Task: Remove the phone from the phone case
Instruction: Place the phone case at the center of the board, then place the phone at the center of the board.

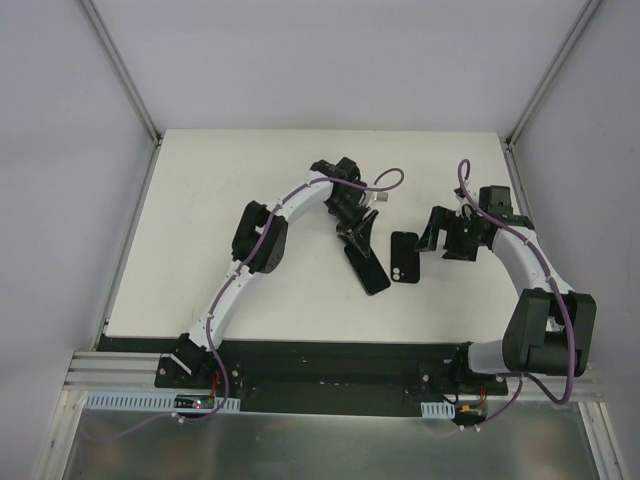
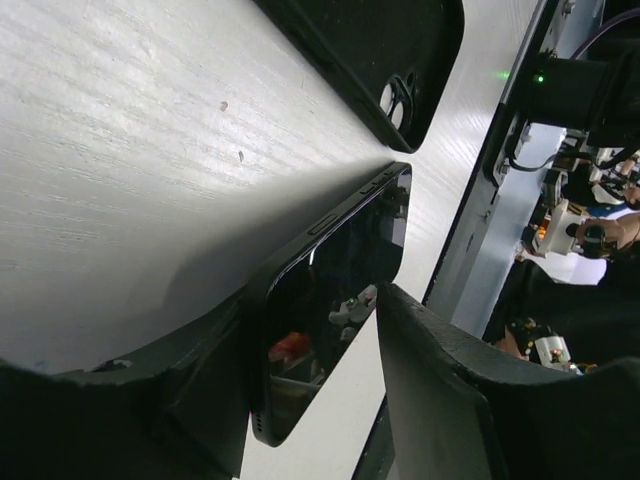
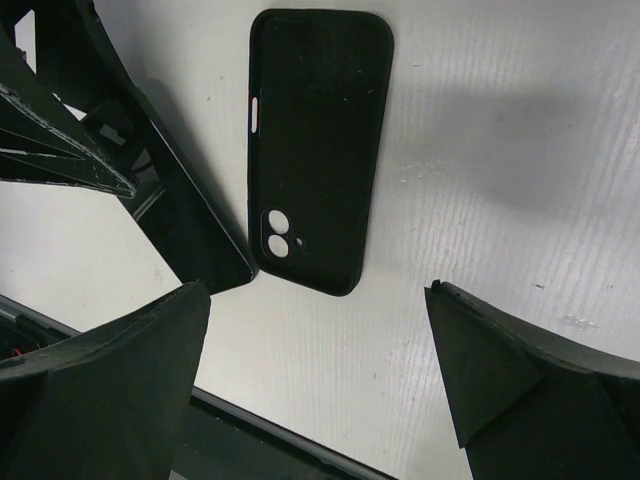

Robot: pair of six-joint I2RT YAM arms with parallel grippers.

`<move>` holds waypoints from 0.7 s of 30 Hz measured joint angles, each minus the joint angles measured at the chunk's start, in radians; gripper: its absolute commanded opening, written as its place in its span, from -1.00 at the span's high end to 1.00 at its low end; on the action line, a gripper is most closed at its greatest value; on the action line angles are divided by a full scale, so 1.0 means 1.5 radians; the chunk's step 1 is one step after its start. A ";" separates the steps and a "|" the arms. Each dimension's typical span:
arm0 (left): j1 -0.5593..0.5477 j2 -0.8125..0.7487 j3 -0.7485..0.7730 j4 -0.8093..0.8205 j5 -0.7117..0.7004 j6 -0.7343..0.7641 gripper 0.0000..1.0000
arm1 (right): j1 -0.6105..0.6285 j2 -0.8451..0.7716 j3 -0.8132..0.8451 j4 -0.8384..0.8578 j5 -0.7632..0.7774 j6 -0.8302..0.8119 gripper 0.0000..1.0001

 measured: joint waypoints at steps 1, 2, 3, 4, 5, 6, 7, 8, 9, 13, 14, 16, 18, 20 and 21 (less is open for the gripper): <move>0.000 0.000 0.002 0.005 0.000 -0.004 -0.22 | 0.000 0.000 0.000 -0.001 0.000 -0.001 -0.98; 0.000 0.000 0.003 0.007 0.000 -0.007 -0.31 | 0.000 -0.001 -0.001 -0.001 -0.001 -0.002 -0.98; 0.000 0.000 0.003 0.008 0.000 -0.012 -0.39 | 0.000 -0.003 -0.003 -0.001 -0.001 -0.002 -0.98; 0.000 -0.001 0.004 0.009 0.000 -0.013 -0.51 | 0.000 -0.004 -0.004 -0.002 -0.001 -0.003 -0.98; 0.000 -0.003 0.004 0.010 0.000 -0.017 -0.57 | 0.000 -0.006 -0.006 -0.003 -0.001 -0.004 -0.98; 0.000 -0.007 0.003 0.012 -0.003 -0.018 -0.65 | 0.000 -0.007 -0.006 -0.006 -0.001 -0.004 -0.98; 0.000 -0.012 0.002 0.016 -0.010 -0.018 -0.71 | 0.000 -0.008 -0.006 -0.006 -0.001 -0.005 -0.98; 0.000 -0.019 0.000 0.021 -0.018 -0.016 -0.74 | 0.000 -0.009 -0.006 -0.006 -0.001 -0.005 -0.98; -0.001 -0.031 -0.008 0.030 -0.035 -0.014 -0.78 | 0.000 -0.010 -0.006 -0.006 -0.001 -0.006 -0.98; -0.003 -0.083 -0.051 0.063 -0.125 0.003 -0.91 | 0.000 -0.011 -0.006 -0.006 -0.001 -0.007 -0.98; -0.002 -0.096 -0.064 0.069 -0.156 0.007 -0.93 | 0.000 -0.011 -0.006 -0.005 -0.001 -0.007 -0.98; -0.002 -0.122 -0.090 0.084 -0.212 0.012 -0.95 | 0.000 -0.013 -0.006 -0.005 0.002 -0.007 -0.98; -0.001 -0.151 -0.114 0.100 -0.279 0.017 -0.98 | 0.000 -0.018 -0.007 -0.001 0.007 -0.007 -0.98; 0.000 -0.176 -0.129 0.123 -0.342 0.019 -0.98 | 0.000 -0.035 -0.014 0.011 0.018 -0.004 -0.98; 0.003 -0.184 -0.131 0.132 -0.368 0.020 -0.98 | 0.000 -0.047 -0.020 0.021 0.023 0.000 -0.98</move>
